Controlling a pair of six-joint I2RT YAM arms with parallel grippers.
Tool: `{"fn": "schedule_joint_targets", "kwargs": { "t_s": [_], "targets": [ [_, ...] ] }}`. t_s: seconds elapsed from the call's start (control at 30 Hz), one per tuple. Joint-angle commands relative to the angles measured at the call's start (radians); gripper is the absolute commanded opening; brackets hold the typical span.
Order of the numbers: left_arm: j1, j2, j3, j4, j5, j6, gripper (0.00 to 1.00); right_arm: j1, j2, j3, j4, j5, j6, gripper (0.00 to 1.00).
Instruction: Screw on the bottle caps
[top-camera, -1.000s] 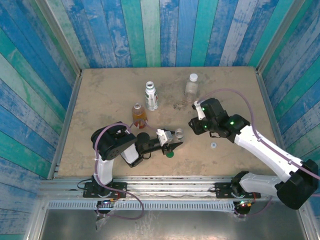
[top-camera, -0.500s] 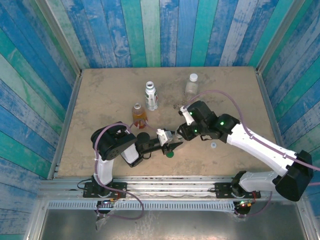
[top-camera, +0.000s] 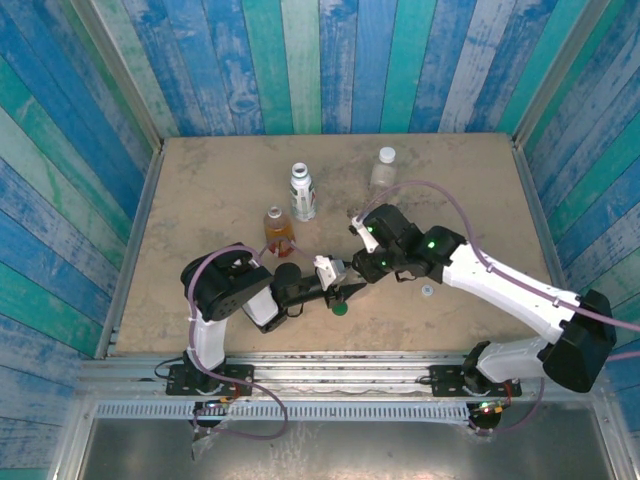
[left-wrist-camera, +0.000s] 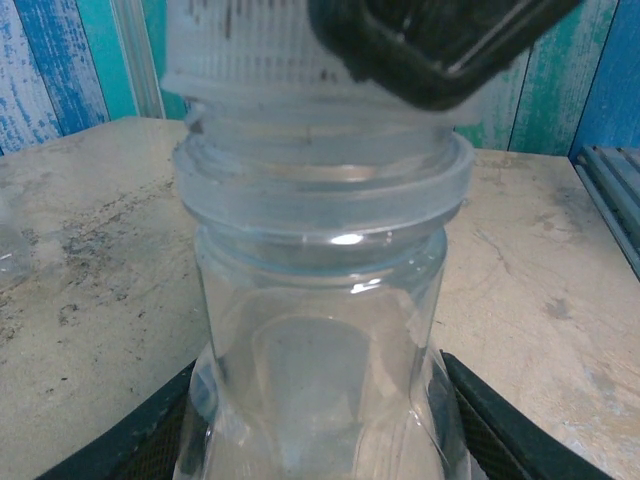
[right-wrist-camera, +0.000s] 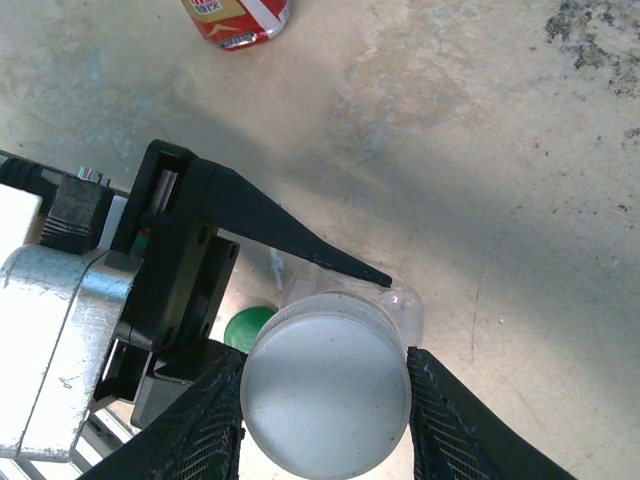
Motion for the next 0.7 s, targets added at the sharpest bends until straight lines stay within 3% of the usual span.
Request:
{"fn": "schedule_joint_targets", "kwargs": {
  "t_s": [0.0,0.33,0.67],
  "targets": [
    [-0.007,-0.032,0.009,-0.1,0.015,-0.007,0.55,0.026,0.034,0.03,-0.087,0.036,-0.03,0.44],
    [-0.007,-0.038,0.012,-0.115,0.015,-0.014,0.54,0.041,0.092,0.067,-0.167,0.064,-0.004,0.44],
    [-0.005,-0.022,0.008,-0.075,0.013,-0.039,0.55,0.029,0.018,-0.061,0.014,0.027,0.107,0.44]
  ]
}}
